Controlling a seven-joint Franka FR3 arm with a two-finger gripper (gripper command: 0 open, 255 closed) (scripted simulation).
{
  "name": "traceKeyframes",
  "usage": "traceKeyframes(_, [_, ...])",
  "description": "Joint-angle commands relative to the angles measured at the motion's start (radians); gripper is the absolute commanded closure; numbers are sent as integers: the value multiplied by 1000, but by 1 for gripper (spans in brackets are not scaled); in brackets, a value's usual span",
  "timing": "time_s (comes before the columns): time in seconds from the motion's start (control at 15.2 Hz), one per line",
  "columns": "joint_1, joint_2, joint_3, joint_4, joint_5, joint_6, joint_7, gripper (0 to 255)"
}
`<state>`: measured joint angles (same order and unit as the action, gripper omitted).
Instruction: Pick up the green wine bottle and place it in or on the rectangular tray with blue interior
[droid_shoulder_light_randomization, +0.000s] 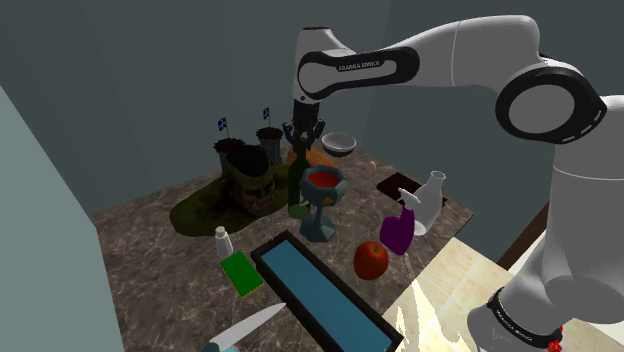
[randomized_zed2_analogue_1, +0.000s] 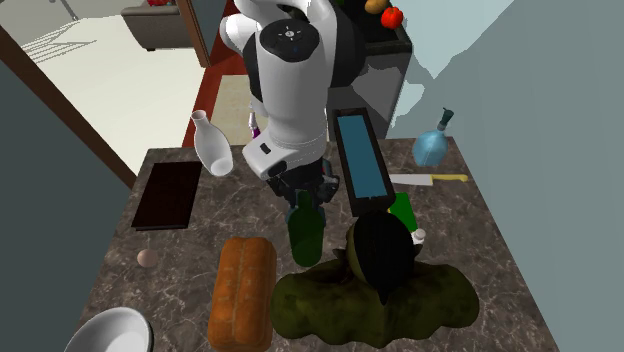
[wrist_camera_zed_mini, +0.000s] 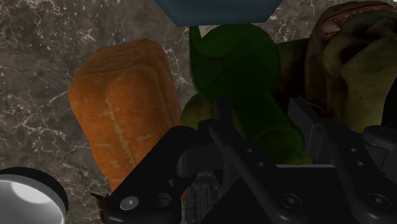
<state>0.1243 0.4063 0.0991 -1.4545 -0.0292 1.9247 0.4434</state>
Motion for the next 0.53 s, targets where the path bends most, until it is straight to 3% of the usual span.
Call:
traceKeyframes(0.0, [0,0,0,0,0,0,0,255])
traceKeyframes(0.46, [0,-3,0,22,0,-25,0,255])
